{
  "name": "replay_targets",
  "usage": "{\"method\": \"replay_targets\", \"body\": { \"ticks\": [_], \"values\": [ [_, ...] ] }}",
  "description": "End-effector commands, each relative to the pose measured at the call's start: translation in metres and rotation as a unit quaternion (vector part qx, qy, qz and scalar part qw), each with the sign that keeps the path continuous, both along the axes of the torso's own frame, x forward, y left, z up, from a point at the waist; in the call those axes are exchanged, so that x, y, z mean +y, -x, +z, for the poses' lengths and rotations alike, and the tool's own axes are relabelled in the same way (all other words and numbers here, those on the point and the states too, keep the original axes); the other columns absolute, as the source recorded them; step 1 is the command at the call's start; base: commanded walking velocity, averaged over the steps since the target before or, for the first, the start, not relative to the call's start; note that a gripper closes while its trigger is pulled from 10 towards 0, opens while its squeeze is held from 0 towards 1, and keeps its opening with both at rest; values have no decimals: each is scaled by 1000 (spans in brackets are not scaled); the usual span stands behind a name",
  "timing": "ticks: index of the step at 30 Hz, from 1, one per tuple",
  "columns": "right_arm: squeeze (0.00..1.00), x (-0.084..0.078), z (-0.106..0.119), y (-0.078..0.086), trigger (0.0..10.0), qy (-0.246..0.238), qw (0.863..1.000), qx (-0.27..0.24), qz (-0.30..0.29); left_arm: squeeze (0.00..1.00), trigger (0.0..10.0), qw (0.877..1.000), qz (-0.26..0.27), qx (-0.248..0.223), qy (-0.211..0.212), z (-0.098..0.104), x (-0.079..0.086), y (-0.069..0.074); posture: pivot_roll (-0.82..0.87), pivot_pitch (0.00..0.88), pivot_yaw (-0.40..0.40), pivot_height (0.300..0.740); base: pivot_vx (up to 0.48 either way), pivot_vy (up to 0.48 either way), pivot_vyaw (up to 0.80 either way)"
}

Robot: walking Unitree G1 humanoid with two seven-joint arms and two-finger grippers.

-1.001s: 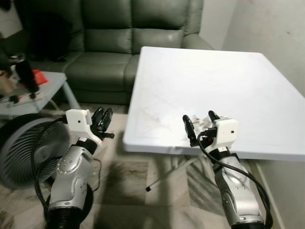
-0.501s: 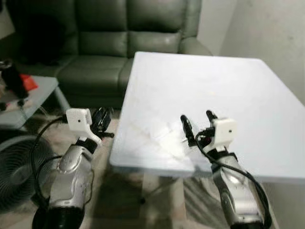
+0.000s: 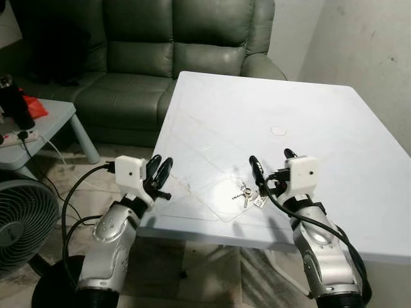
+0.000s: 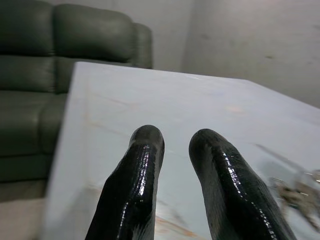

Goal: Hang keys on a hook

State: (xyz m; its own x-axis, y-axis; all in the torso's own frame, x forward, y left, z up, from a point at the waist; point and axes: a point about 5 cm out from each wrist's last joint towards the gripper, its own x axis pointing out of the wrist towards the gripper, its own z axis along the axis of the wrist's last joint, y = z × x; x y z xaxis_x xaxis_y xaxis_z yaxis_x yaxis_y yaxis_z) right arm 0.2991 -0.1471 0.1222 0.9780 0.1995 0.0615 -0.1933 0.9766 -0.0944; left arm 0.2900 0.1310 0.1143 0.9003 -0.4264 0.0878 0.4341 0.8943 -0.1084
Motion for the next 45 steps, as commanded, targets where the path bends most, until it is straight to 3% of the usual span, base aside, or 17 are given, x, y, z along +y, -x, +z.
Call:
{"method": "replay_targets", "body": {
  "ticks": [1, 11, 20, 21, 22, 23, 24, 25, 45],
  "values": [
    [0, 0, 0, -1, 10000, 11, 1000, 9, -6, 0, 10000, 1000, -26, -12, -7, 5, -11, 3, -72, 0, -39, 740, 0, 0, 0],
    [0, 3, -10, 0, 10000, 0, 996, 77, -49, 0, 10000, 996, -89, -3, -10, 0, -42, 29, -51, 68, -66, 740, 0, 0, 0],
    [0, 7, -10, 2, 9725, -18, 992, 102, -74, 0, 10000, 995, -100, 4, -13, 1, -46, 40, -53, 116, -63, 740, 0, 0, 0],
    [0, 8, -10, 2, 6353, -19, 991, 101, -80, 0, 10000, 995, -103, 5, -14, 1, -47, 41, -55, 119, -61, 740, 0, 0, 0],
    [0, 9, -9, 1, 5569, -21, 991, 100, -82, 0, 10000, 995, -103, 5, -14, 1, -47, 41, -56, 122, -60, 740, 0, 0, 0],
    [0, 10, -9, 0, 1961, -21, 991, 99, -84, 0, 10000, 994, -106, 7, -15, 1, -47, 42, -56, 125, -59, 740, 0, 0, 0],
    [0, 11, -8, 0, 1961, -21, 991, 99, -84, 0, 10000, 994, -107, 8, -15, 1, -48, 42, -56, 125, -59, 740, 0, 0, 0],
    [0, 13, -7, -1, 0, -18, 992, 94, -87, 0, 10000, 994, -108, 8, -16, 1, -48, 42, -54, 131, -57, 740, 0, 0, 0],
    [0, 26, -8, -1, 0, -9, 992, 111, -67, 0, 10000, 995, -93, 22, -5, 4, -47, 50, -25, 168, -85, 740, 0, 0, 0]
  ]
}}
